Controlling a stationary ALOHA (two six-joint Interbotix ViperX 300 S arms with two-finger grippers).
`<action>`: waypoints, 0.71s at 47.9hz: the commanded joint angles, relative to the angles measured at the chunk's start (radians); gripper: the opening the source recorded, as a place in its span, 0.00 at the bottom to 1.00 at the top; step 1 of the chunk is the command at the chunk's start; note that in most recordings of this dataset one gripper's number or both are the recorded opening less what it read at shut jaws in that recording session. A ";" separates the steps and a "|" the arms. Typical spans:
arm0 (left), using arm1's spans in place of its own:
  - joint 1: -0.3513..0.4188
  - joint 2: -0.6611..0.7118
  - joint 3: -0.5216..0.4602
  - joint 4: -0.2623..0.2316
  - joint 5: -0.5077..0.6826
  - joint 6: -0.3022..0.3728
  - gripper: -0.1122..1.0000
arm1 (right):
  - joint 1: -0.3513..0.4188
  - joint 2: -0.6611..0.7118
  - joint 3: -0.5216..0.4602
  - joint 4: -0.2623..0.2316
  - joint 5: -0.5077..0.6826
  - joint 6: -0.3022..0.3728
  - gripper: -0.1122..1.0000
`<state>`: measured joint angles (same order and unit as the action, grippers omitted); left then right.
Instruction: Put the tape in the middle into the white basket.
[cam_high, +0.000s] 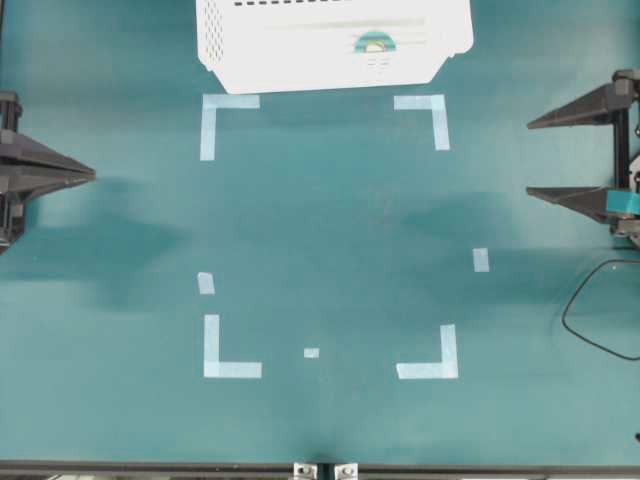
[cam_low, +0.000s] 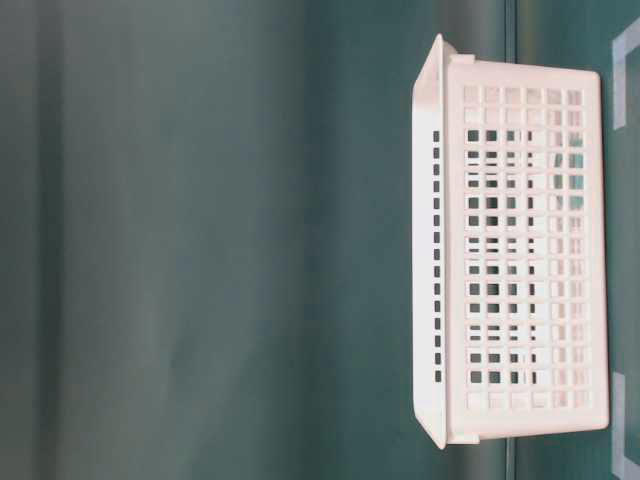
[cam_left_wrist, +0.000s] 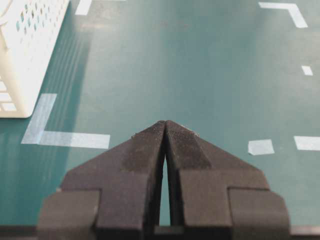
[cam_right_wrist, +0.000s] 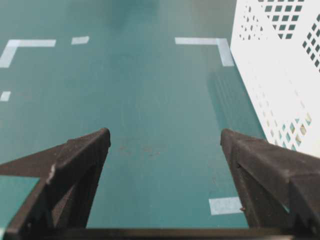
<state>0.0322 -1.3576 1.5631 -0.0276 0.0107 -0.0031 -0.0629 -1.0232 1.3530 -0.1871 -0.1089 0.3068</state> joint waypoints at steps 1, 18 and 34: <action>0.005 0.008 -0.012 0.000 -0.009 0.000 0.00 | 0.002 -0.025 0.000 -0.003 0.000 0.002 0.97; 0.003 0.008 -0.012 0.000 -0.009 0.000 0.00 | 0.002 -0.153 0.078 -0.003 0.055 0.003 0.97; 0.003 0.008 -0.012 0.000 -0.009 0.000 0.00 | 0.002 -0.160 0.106 -0.003 0.140 0.009 0.97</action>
<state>0.0322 -1.3576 1.5631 -0.0261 0.0107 -0.0046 -0.0629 -1.1904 1.4650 -0.1871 0.0230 0.3129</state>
